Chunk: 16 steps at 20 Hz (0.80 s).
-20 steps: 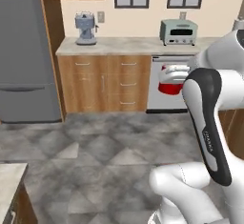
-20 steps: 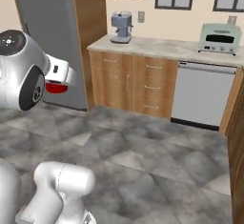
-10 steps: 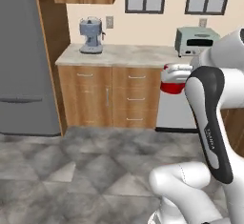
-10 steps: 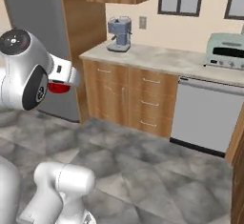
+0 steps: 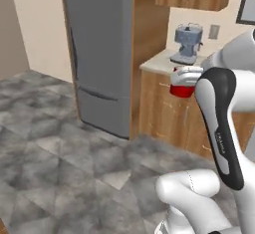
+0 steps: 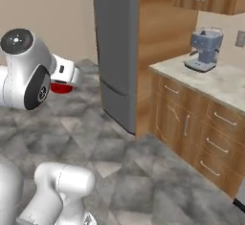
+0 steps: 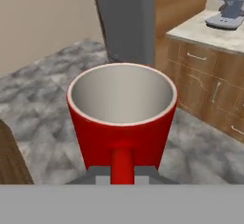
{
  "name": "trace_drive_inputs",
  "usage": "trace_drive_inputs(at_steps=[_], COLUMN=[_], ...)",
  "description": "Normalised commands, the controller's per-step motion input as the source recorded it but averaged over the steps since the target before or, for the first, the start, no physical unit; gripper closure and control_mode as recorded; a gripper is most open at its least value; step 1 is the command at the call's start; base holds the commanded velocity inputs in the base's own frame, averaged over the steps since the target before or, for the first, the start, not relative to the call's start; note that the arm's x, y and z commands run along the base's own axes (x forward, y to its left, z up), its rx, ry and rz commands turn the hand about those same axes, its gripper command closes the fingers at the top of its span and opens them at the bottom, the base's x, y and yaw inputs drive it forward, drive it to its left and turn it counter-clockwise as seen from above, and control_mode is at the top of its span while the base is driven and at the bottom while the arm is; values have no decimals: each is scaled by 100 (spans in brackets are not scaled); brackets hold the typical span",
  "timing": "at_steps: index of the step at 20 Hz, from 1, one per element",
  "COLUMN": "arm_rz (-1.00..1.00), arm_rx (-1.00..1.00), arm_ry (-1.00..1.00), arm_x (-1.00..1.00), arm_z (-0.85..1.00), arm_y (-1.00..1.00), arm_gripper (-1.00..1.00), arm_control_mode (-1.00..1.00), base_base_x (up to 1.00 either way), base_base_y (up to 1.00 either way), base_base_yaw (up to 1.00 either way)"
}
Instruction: There is a tray on the dining counter. Grab the cup, mug, and pitcher and place them on the tray. The pitcher may be placed next to the tray if it cannot fit the tray.
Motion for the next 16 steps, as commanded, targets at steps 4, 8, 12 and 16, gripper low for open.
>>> trace_drive_inputs(at_steps=[4,8,12,16], arm_rz=[0,0,0,0], arm_rx=[0,0,0,0], arm_ry=[0,0,0,0], arm_x=[0,0,0,0], arm_z=[0,0,0,0], arm_y=[0,0,0,0], arm_gripper=[100,100,100,100], arm_control_mode=[100,100,100,100], base_base_x=[95,100,100,100], base_base_y=[-19,-34,-41,-8], base_base_yaw=[74,60,42,26])
